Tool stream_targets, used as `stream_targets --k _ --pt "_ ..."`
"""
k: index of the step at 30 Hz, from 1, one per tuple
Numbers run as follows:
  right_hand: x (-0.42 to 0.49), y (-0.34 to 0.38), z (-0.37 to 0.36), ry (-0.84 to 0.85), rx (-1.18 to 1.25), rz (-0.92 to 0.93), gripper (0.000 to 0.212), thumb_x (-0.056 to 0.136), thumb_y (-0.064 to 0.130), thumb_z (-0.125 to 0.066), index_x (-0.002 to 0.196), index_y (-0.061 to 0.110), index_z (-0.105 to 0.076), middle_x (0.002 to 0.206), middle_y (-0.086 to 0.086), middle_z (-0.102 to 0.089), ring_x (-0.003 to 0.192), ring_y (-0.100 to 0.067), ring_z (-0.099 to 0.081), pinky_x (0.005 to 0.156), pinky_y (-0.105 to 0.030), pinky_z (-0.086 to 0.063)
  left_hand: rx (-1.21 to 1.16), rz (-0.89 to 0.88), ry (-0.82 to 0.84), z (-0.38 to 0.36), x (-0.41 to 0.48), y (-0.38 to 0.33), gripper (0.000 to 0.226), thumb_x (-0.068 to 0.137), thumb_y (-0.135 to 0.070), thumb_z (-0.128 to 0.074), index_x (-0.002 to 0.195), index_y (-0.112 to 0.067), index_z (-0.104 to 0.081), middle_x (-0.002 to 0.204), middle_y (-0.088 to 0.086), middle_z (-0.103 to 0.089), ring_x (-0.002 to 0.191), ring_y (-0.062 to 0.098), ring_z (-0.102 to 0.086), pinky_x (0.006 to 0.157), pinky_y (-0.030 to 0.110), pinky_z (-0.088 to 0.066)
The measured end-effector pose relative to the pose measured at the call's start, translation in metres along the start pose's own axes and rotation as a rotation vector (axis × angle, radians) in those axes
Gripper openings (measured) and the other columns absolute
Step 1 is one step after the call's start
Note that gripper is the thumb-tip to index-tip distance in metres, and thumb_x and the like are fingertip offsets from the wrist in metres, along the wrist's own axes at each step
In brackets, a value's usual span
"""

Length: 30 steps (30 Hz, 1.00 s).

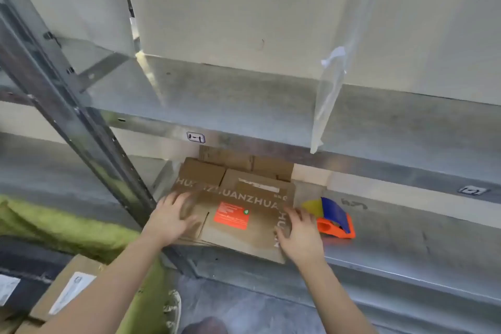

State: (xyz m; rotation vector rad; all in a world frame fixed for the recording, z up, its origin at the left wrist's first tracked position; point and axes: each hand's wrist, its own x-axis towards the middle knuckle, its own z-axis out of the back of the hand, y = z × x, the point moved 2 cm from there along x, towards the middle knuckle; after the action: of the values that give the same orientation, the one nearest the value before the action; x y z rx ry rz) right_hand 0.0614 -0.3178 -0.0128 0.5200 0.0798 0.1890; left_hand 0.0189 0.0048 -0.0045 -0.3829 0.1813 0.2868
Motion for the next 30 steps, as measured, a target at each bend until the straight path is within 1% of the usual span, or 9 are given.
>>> stream_targets --k 2,5,8,10,12,17,23,26,30 --pt "-0.004 -0.002 -0.008 -0.034 0.068 -0.070 0.054 0.085 0.033 -0.067 0.136 0.028 -0.052 0.130 -0.009 -0.052 0.117 -0.034 -0.049 0.096 -0.039 -0.043 -0.045 0.025 0.007 0.002 0.007 0.009 0.070 0.088 -0.053 -0.059 0.147 -0.032 -0.028 0.154 0.006 -0.028 0.141 0.030 -0.024 0.117 0.041 -0.020" --pt "-0.010 -0.003 -0.023 0.049 0.155 -0.185 0.060 0.083 0.036 -0.071 0.138 0.023 -0.050 0.129 -0.012 -0.053 0.114 -0.035 -0.055 0.094 -0.036 -0.043 -0.156 0.107 0.079 0.002 0.018 0.019 0.072 0.084 -0.053 -0.064 0.146 -0.036 -0.030 0.153 0.010 -0.029 0.138 0.036 -0.029 0.116 0.046 -0.025" --pt "-0.004 0.000 -0.029 0.099 0.236 -0.259 0.074 0.081 0.034 -0.076 0.145 0.021 -0.041 0.132 -0.012 -0.052 0.119 -0.029 -0.053 0.096 -0.031 -0.042 -0.147 0.133 0.093 0.004 0.025 0.021 0.074 0.084 -0.047 -0.067 0.146 -0.032 -0.031 0.147 0.015 -0.037 0.133 0.039 -0.037 0.113 0.046 -0.031" --pt "-0.002 0.003 -0.031 0.090 0.268 -0.300 0.079 0.077 0.029 -0.079 0.146 0.022 -0.040 0.132 -0.013 -0.053 0.120 -0.028 -0.052 0.096 -0.030 -0.041 -0.145 0.154 0.091 0.005 0.030 0.025 0.073 0.085 -0.042 -0.068 0.146 -0.027 -0.032 0.144 0.016 -0.043 0.130 0.039 -0.040 0.111 0.043 -0.032" --pt "0.001 0.005 -0.031 0.087 0.278 -0.343 0.079 0.075 0.026 -0.080 0.144 0.022 -0.041 0.133 -0.012 -0.052 0.121 -0.027 -0.051 0.097 -0.028 -0.040 -0.132 0.163 0.116 0.006 0.032 0.025 0.075 0.085 -0.041 -0.068 0.147 -0.024 -0.031 0.146 0.016 -0.040 0.132 0.039 -0.038 0.112 0.042 -0.031" --pt "0.004 0.004 -0.029 0.094 0.256 -0.382 0.076 0.076 0.024 -0.080 0.143 0.023 -0.044 0.135 -0.012 -0.051 0.122 -0.026 -0.050 0.098 -0.026 -0.038 -0.264 0.204 0.150 0.010 0.039 0.025 0.085 0.080 -0.037 -0.075 0.149 -0.032 -0.025 0.145 0.018 -0.039 0.135 0.038 -0.033 0.113 0.043 -0.030" --pt "0.001 0.000 -0.017 0.067 0.256 -0.395 0.074 0.076 0.018 -0.079 0.142 0.022 -0.046 0.134 -0.010 -0.055 0.121 -0.025 -0.051 0.097 -0.025 -0.038 -0.444 0.192 0.118 0.014 0.036 0.029 0.077 0.074 -0.024 -0.080 0.140 -0.030 -0.042 0.136 0.016 -0.042 0.126 0.033 -0.040 0.113 0.038 -0.031" --pt "-0.001 0.000 -0.007 0.033 0.329 -0.398 0.074 0.073 0.014 -0.079 0.140 0.023 -0.049 0.131 -0.008 -0.057 0.119 -0.023 -0.053 0.096 -0.025 -0.039 -0.534 0.180 0.086 0.017 0.033 0.033 0.076 0.069 -0.023 -0.084 0.136 -0.033 -0.048 0.134 0.008 -0.050 0.121 0.028 -0.049 0.109 0.041 -0.038" --pt "-0.004 0.000 0.018 0.015 0.460 -0.368 0.074 0.068 0.011 -0.082 0.134 0.028 -0.054 0.130 0.000 -0.059 0.117 -0.014 -0.053 0.093 -0.021 -0.038 -0.736 0.162 0.105 0.029 0.027 0.027 0.071 0.074 -0.008 -0.081 0.136 -0.027 -0.052 0.124 -0.001 -0.054 0.121 0.020 -0.048 0.105 0.036 -0.040"
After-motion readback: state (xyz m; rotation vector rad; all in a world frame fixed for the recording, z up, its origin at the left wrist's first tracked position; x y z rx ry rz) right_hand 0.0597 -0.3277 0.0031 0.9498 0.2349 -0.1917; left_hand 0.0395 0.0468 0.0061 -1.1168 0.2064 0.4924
